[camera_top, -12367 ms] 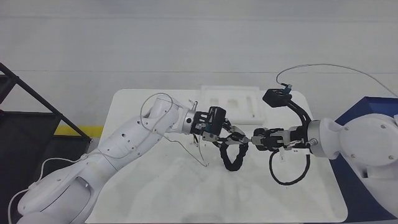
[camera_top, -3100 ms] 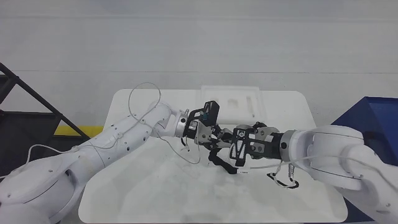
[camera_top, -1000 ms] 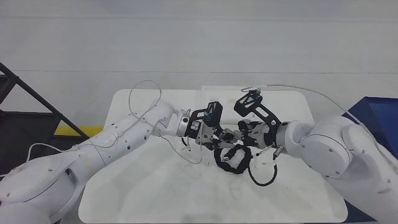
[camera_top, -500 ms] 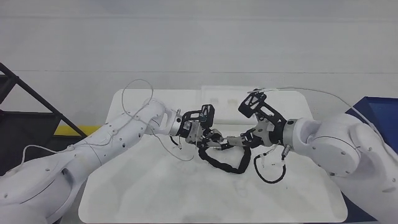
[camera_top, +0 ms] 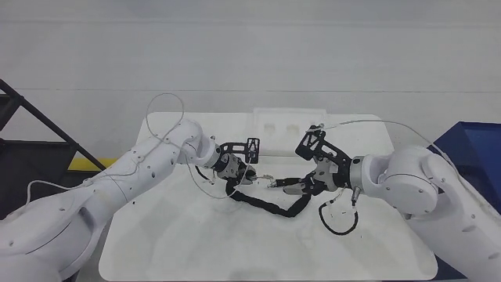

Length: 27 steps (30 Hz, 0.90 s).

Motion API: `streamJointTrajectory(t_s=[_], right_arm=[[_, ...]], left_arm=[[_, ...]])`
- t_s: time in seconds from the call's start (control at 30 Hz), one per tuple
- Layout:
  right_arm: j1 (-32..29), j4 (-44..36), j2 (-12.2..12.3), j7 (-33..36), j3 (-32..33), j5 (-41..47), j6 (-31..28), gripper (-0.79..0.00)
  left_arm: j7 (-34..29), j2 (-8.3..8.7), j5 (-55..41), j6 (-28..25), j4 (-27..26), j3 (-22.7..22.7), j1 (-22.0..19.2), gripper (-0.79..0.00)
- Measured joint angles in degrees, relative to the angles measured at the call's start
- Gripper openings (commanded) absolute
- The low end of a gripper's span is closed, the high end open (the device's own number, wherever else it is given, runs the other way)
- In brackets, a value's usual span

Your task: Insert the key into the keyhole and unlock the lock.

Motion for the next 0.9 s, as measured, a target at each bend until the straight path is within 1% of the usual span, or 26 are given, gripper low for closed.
streamJointTrajectory(t_s=[0.03,0.2,0.27,0.37,0.43,0.57,0.7,0.8,0.9], right_arm=[[0.0,0.4,-0.1,-0.2,-0.2,0.0,-0.3,0.0],[0.3,2.5,-0.4,-0.6,-0.8,0.5,-3.5,0.0],[0.6,3.4,-0.5,-0.7,-1.0,0.6,-5.2,0.0],[1.3,5.2,-0.7,-2.4,-1.2,-0.2,-9.6,0.0],[1.7,6.8,-1.0,-4.1,-1.6,-1.0,-12.6,0.0],[3.0,10.5,-1.5,-6.6,-2.1,-1.0,-16.4,0.0],[5.5,15.7,-2.3,-9.1,-3.0,0.3,-20.0,0.0],[8.0,19.8,-3.0,-10.1,-3.9,1.8,-22.5,0.0],[11.4,23.9,-3.8,-10.4,-4.9,3.8,-25.5,0.0]], left_arm=[[0.2,-0.33,0.6,0.0,0.5,0.0,0.2,0.0],[3.8,-2.04,3.5,0.0,3.6,-0.4,1.7,0.0],[6.0,-2.41,4.7,0.2,4.4,-1.0,2.1,0.0],[10.6,-2.46,6.9,0.2,5.4,-2.6,2.4,0.0],[12.7,-2.05,9.1,0.4,5.1,-3.8,2.1,0.0],[18.4,-0.29,11.5,0.6,3.2,-7.7,1.8,0.0],[26.6,2.49,14.3,0.0,-0.1,-12.6,2.6,0.0],[28.1,4.48,16.2,0.0,-2.8,-14.5,2.0,0.0],[29.0,6.33,15.6,0.0,-4.5,-16.0,1.0,0.0]])
